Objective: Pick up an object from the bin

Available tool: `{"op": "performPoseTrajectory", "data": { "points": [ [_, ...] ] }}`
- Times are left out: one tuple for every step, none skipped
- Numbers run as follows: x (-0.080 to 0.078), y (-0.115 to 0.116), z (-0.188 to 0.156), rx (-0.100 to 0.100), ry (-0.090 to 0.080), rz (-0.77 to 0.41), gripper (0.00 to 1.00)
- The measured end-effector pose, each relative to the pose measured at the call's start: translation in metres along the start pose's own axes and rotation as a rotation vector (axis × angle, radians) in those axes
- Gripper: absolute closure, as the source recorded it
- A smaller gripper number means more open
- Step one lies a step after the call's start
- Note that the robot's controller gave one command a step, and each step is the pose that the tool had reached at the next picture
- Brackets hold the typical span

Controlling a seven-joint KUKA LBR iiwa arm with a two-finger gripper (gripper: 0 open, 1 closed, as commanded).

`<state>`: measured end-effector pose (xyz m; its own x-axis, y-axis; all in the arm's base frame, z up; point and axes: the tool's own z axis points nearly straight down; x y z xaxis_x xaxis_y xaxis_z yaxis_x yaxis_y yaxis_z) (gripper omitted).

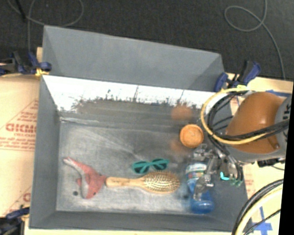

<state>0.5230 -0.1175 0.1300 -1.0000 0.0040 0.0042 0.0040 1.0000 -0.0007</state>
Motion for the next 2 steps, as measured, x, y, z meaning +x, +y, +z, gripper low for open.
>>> {"op": "performPoseTrajectory", "data": {
  "points": [
    [-0.002,0.0,-0.004,0.002,-0.007,-0.003,0.0],
    [0.046,0.014,0.054,0.0,-0.007,0.025,1.0]
  ]
}}
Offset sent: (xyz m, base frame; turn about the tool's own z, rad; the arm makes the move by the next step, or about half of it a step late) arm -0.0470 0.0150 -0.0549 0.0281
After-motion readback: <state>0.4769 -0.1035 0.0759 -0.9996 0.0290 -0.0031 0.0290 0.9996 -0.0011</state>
